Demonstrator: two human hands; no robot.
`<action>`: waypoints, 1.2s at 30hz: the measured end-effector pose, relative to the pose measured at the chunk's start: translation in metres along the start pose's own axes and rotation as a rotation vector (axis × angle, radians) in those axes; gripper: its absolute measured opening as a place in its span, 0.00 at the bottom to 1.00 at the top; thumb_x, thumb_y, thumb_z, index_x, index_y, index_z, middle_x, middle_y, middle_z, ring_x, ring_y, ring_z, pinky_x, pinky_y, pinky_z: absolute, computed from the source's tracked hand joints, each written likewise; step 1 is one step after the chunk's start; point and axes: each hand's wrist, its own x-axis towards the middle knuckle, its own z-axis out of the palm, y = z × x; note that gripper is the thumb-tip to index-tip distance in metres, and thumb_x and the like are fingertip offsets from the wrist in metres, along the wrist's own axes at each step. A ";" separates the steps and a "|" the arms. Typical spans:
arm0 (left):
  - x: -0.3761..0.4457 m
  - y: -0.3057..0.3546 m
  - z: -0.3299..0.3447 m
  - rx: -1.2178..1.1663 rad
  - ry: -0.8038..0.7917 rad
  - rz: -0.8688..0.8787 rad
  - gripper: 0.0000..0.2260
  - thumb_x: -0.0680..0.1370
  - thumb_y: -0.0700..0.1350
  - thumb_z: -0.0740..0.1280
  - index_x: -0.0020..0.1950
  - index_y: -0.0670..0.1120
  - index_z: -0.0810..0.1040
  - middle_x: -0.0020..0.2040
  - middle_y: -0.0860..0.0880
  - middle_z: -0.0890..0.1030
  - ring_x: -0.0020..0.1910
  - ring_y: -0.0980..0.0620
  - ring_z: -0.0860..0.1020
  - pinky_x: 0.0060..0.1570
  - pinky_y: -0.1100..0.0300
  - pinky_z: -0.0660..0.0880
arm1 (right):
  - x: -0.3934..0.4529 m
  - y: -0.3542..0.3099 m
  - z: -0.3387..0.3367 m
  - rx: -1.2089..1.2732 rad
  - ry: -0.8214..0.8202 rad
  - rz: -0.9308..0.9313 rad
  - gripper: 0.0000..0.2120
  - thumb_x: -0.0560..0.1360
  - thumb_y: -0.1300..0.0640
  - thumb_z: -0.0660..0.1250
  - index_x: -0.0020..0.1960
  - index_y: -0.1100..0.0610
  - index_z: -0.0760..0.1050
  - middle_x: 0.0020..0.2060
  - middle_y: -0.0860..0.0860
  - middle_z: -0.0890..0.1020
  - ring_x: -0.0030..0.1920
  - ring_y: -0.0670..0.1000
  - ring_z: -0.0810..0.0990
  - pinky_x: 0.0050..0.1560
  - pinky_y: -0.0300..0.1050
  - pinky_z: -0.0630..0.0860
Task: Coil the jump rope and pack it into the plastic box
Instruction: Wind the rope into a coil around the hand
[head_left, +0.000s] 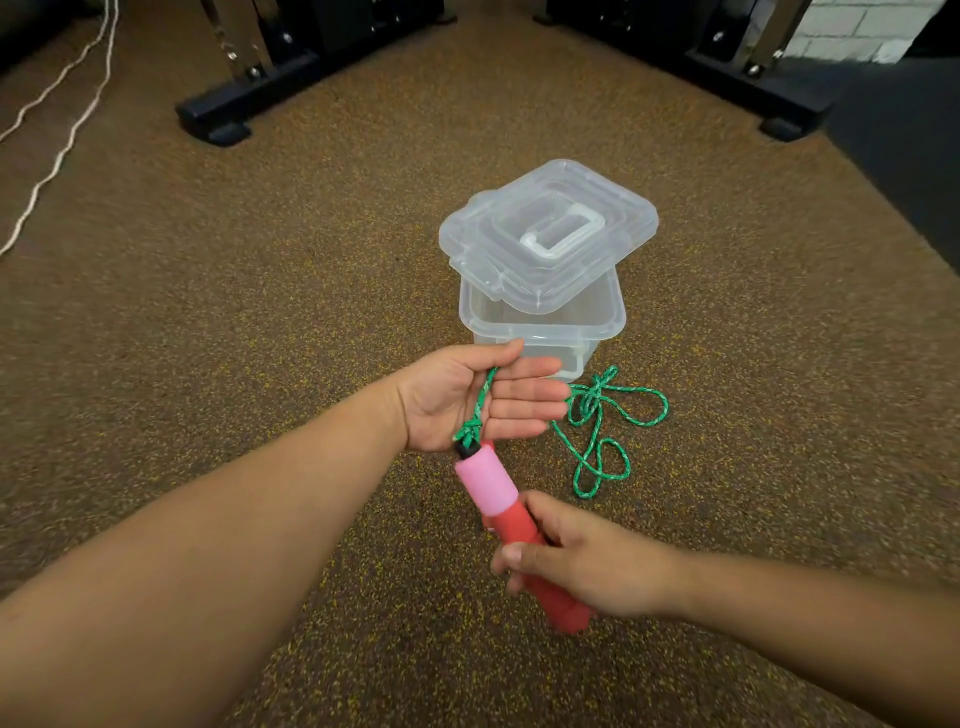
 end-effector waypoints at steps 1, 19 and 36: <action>0.001 0.000 0.001 -0.004 -0.004 0.001 0.18 0.75 0.50 0.59 0.41 0.42 0.86 0.39 0.44 0.86 0.39 0.49 0.85 0.42 0.56 0.81 | 0.000 0.003 0.000 -0.020 0.005 -0.001 0.10 0.78 0.57 0.62 0.58 0.60 0.68 0.47 0.55 0.81 0.44 0.47 0.78 0.47 0.46 0.75; -0.005 0.005 0.011 0.067 -0.221 -0.027 0.15 0.66 0.50 0.65 0.43 0.43 0.86 0.35 0.46 0.86 0.35 0.50 0.85 0.33 0.58 0.82 | 0.014 0.014 -0.079 -0.323 0.309 0.024 0.27 0.68 0.58 0.67 0.66 0.54 0.66 0.60 0.51 0.77 0.61 0.51 0.76 0.63 0.45 0.72; -0.013 0.017 0.011 -0.077 -0.166 0.075 0.18 0.73 0.50 0.59 0.42 0.42 0.86 0.36 0.44 0.86 0.35 0.48 0.85 0.35 0.57 0.82 | 0.024 -0.007 -0.060 -0.140 0.354 -0.170 0.11 0.81 0.59 0.56 0.48 0.53 0.77 0.33 0.48 0.77 0.31 0.39 0.71 0.36 0.37 0.67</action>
